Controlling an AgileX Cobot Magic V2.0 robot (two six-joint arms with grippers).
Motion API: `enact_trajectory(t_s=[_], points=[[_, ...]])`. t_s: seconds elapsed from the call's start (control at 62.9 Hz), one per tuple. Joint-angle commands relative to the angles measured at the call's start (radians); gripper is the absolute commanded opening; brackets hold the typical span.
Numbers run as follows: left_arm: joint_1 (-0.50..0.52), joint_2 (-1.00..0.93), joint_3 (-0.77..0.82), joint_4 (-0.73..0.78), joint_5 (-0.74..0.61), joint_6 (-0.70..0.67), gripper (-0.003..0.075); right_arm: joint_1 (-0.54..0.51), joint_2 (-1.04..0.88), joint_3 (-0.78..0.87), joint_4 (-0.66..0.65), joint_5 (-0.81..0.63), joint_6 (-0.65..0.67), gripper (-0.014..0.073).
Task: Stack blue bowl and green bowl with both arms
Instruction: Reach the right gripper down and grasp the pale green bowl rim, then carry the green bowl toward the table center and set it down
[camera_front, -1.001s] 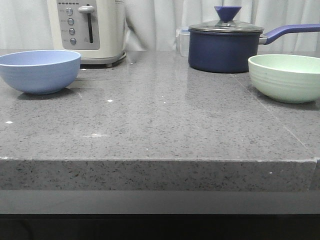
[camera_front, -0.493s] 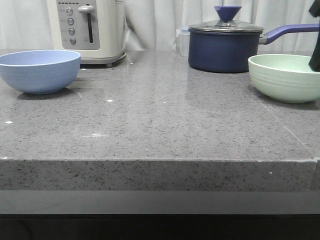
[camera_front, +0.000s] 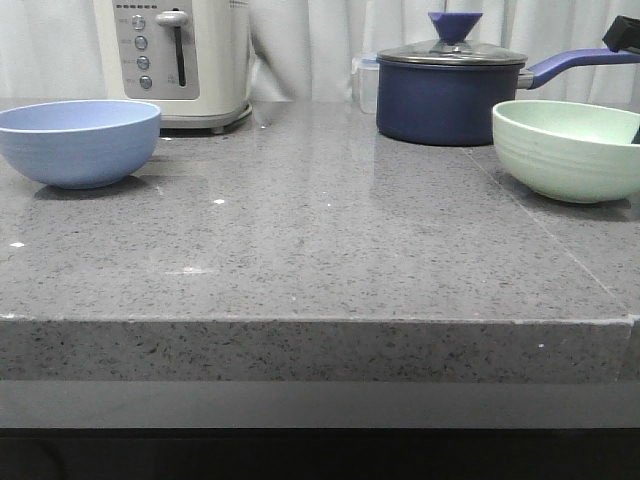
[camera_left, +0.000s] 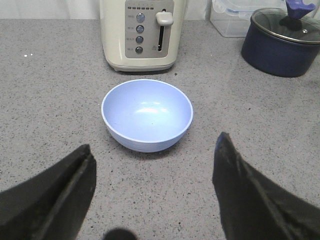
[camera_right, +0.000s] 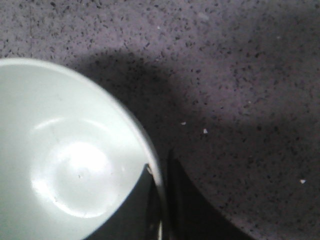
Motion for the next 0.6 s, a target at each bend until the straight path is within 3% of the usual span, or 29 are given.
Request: enact_trajectory(t_s=[0.0,0.175,0.382,0.588], points=[[-0.008,0.008,-0.030,-0.007,-0.070,0.000,0.0491,-0.005,-0.041,-0.051,0.021,-0.014,-0.024,-0.0066],[-0.008,0.008,-0.030,-0.007,-0.070,0.000,0.0491,0.057,-0.041,-0.136,0.008,0.054,-0.032,-0.0058],[-0.008,0.008,-0.030,-0.007,-0.070,0.000,0.0491,0.261,-0.012,-0.230,-0.024,0.026,0.007,-0.0055],[-0.008,0.008,-0.030,-0.007,-0.070,0.000,0.0491,0.401,0.088,-0.337,-0.028,0.022,0.048,-0.0055]])
